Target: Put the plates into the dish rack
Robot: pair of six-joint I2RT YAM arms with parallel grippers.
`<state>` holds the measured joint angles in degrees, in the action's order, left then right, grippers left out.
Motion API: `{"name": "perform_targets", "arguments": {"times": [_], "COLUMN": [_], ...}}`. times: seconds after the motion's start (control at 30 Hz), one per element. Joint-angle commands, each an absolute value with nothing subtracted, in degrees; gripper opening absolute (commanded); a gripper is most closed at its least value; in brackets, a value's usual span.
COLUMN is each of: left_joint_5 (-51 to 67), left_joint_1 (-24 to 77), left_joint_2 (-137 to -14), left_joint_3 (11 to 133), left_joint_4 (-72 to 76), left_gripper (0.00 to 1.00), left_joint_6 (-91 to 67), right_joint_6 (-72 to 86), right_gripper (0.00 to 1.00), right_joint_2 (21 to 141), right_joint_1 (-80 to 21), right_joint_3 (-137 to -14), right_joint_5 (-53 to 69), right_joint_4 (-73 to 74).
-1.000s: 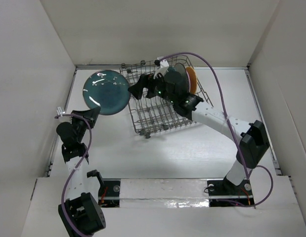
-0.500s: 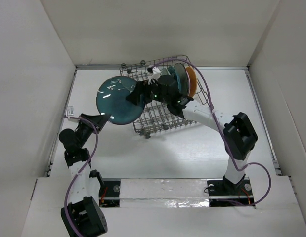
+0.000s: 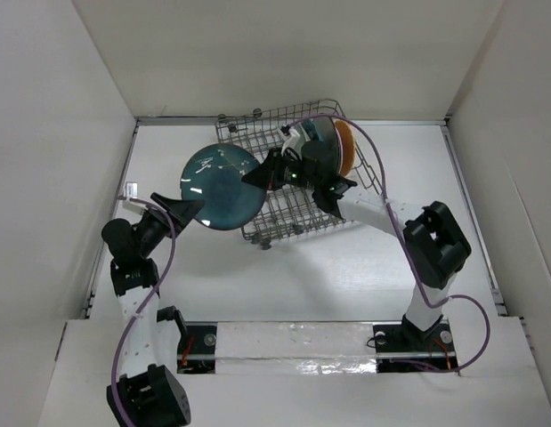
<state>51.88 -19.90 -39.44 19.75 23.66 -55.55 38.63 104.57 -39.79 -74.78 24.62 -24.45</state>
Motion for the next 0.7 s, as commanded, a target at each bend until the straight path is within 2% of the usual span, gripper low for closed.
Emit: {"name": "perform_targets", "arguments": {"times": [0.0, 0.2, 0.37, 0.67], "left_joint_5": [49.58, 41.67, 34.64, 30.14], "left_joint_1": [-19.51, -16.45, -12.22, -7.73], "left_joint_2": [-37.27, -34.72, -33.67, -31.55], "left_joint_3": [26.8, 30.93, 33.92, 35.59], "left_joint_4": [23.22, 11.09, 3.27, -2.37], "left_gripper": [0.75, 0.81, 0.79, 0.76], "left_joint_6": [-47.75, -37.11, -29.37, -25.05], "right_joint_6": [35.69, 29.98, 19.81, 4.51], "right_gripper": [0.0, 0.0, 0.0, 0.0], "right_joint_2": [97.74, 93.7, 93.34, 98.6], "right_joint_1": [-37.01, -33.23, -32.7, -33.92], "right_joint_3": [-75.06, -77.07, -82.17, -90.7], "right_joint_5": [22.07, 13.46, -1.27, -23.18], "right_joint_4": [-28.31, -20.93, -12.67, -7.04]}}
